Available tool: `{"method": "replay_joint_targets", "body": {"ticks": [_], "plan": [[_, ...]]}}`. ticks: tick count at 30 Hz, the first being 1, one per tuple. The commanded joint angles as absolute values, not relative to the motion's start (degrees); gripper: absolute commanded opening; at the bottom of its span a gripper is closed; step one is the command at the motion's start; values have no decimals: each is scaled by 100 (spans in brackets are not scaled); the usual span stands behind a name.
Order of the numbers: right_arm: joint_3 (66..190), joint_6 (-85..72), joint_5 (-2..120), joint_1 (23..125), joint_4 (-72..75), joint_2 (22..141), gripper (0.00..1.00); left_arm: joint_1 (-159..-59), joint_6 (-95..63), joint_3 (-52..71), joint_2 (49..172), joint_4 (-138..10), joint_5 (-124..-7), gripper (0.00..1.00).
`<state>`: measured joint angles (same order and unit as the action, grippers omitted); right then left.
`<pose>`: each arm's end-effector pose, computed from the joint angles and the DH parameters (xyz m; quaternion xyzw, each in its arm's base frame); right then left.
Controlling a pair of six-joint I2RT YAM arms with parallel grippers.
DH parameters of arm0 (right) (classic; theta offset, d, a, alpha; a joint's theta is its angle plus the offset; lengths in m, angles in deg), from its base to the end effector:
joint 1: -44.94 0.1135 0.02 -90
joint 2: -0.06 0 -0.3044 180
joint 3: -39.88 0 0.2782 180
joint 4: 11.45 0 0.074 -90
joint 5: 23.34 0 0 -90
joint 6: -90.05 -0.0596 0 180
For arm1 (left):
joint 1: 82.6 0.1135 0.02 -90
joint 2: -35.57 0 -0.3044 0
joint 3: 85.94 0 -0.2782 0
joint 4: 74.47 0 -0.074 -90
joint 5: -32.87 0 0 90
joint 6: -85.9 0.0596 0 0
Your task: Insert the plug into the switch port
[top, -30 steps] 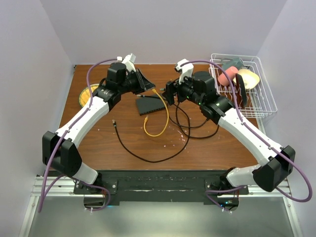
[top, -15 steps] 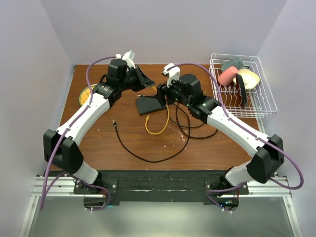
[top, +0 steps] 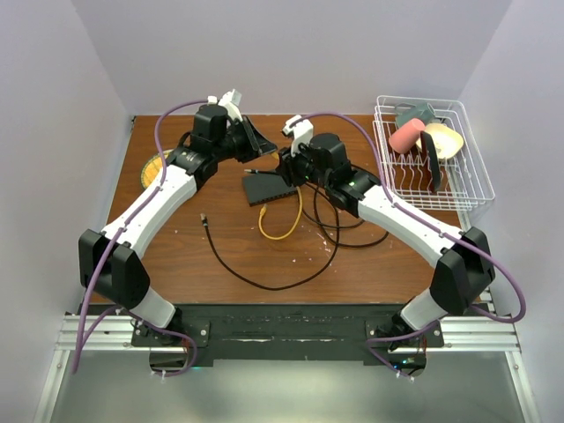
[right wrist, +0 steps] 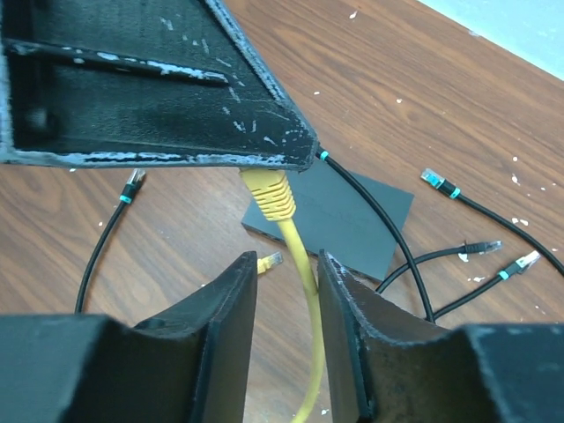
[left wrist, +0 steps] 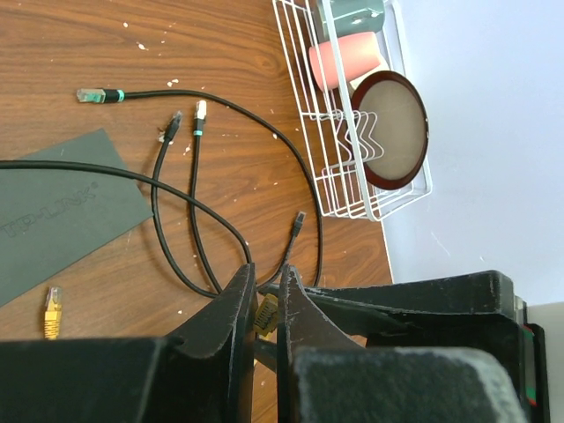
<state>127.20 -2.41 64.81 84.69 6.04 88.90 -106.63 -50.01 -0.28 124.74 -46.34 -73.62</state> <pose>0.3203 0.2689 0.3670 -0.2691 0.7683 0.2213 0.5369 0.3707 -0.1838 0.3918 -0.0788 0.8251 -0.4112 0.3793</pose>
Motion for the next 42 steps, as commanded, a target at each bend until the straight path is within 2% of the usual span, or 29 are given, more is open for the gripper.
{"method": "replay_joint_targets", "body": {"ticks": [1, 10, 12, 13, 15, 23, 24, 25, 26, 29, 30, 34, 42], "plan": [[12888, -320, 6657, 8502, 171, 8787, 36, -10677, -5068, -295, 12460, -4761, -7497, 0], [12862, -417, 6587, 8520, -75, 8804, 34, -10677, -5077, -242, 12460, -4804, -7558, 0], [12879, -435, 6595, 8520, -67, 8857, 25, -10677, -5085, -233, 12460, -4831, -7576, 0], [12888, -452, 6613, 8520, -75, 8901, 10, -10668, -5103, -224, 12443, -4848, -7576, 0], [12897, -513, 6657, 8529, -93, 8918, 0, -10677, -5103, -224, 12434, -4857, -7602, 0], [12906, -461, 6903, 8529, 13, 8831, 0, -10677, -4980, -207, 12425, -4910, -7673, 0], [12932, -461, 6920, 8520, 39, 8805, 0, -10677, -4954, -215, 12425, -4910, -7673, 15], [12941, -452, 6921, 8529, 56, 8770, 0, -10677, -4919, -242, 12416, -4919, -7673, 26], [12967, -452, 6921, 8520, 83, 8700, 0, -10677, -4823, -259, 12399, -4919, -7664, 43], [13073, -452, 7017, 8520, 407, 8576, 0, -10668, -4620, -461, 12346, -4647, -7322, 71], [13090, -391, 7130, 8520, 478, 8454, 0, -10659, -4559, -549, 12294, -4594, -7130, 76], [13073, -338, 7263, 8415, 829, 8041, 0, -10546, -4295, -637, 12171, -4409, -6777, 86], [13064, -216, 7192, 7879, 1726, 7135, 0, -10202, -3917, -725, 12460, -4278, -6724, 86]]}}
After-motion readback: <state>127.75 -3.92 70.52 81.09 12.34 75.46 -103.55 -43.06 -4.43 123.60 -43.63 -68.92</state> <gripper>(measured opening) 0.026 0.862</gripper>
